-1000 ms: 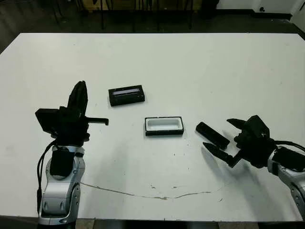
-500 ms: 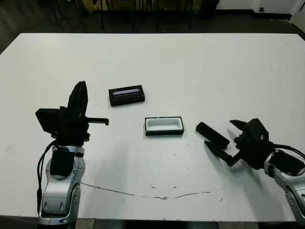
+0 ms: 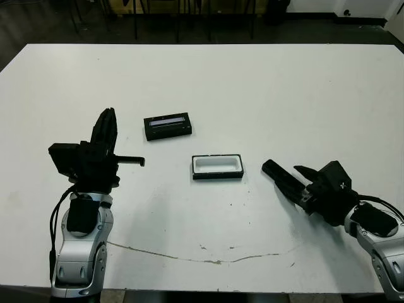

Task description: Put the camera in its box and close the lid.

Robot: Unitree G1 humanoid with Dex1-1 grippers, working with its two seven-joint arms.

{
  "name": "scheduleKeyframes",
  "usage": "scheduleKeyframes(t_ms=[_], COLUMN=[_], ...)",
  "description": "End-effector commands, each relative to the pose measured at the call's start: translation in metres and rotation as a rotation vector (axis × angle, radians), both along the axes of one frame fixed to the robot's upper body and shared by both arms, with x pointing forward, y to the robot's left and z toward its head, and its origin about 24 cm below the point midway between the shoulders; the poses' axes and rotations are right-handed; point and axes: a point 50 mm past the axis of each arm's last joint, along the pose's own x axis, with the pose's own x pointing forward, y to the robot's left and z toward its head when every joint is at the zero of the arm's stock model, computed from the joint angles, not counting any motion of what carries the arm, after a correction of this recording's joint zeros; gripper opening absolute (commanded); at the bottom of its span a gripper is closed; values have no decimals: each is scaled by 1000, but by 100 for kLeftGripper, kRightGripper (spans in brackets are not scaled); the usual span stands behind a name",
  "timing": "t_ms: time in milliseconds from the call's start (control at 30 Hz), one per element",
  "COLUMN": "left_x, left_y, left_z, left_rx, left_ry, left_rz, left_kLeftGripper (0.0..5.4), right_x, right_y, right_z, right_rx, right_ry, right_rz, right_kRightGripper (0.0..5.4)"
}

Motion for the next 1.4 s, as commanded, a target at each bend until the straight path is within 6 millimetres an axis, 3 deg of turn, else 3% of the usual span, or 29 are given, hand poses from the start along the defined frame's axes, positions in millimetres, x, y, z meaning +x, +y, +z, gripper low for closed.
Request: scheduleKeyframes(t_ms=[33, 200, 600, 700, 967, 1167, 1400], left_x=[0, 0, -1, -1, -2, -2, -2], left_y=[2, 2, 2, 2, 1, 1, 1], left_z=[-4, -4, -5, -5, -5, -6, -6], left_rx=[9, 6, 2, -2, 3, 7, 9], left_ry=[22, 24, 29, 29, 34, 37, 37], left_rz=[10, 9, 16, 13, 13, 15, 15], left_kLeftGripper=[0, 0, 0, 0, 0, 0, 0], right_x=[0, 1, 4, 10, 45, 70, 94], right_y=[-6, -9, -13, -13, -2, 17, 42], right_z=[1, 8, 12, 25, 86, 116, 118], right_rx=[-102, -159, -91, -50, 232, 168, 2], right_ry=[117, 207, 263, 200, 34, -27, 23], right_rz=[45, 107, 97, 88, 200, 351, 533], right_kRightGripper=[149, 82, 80, 80, 80, 80, 80])
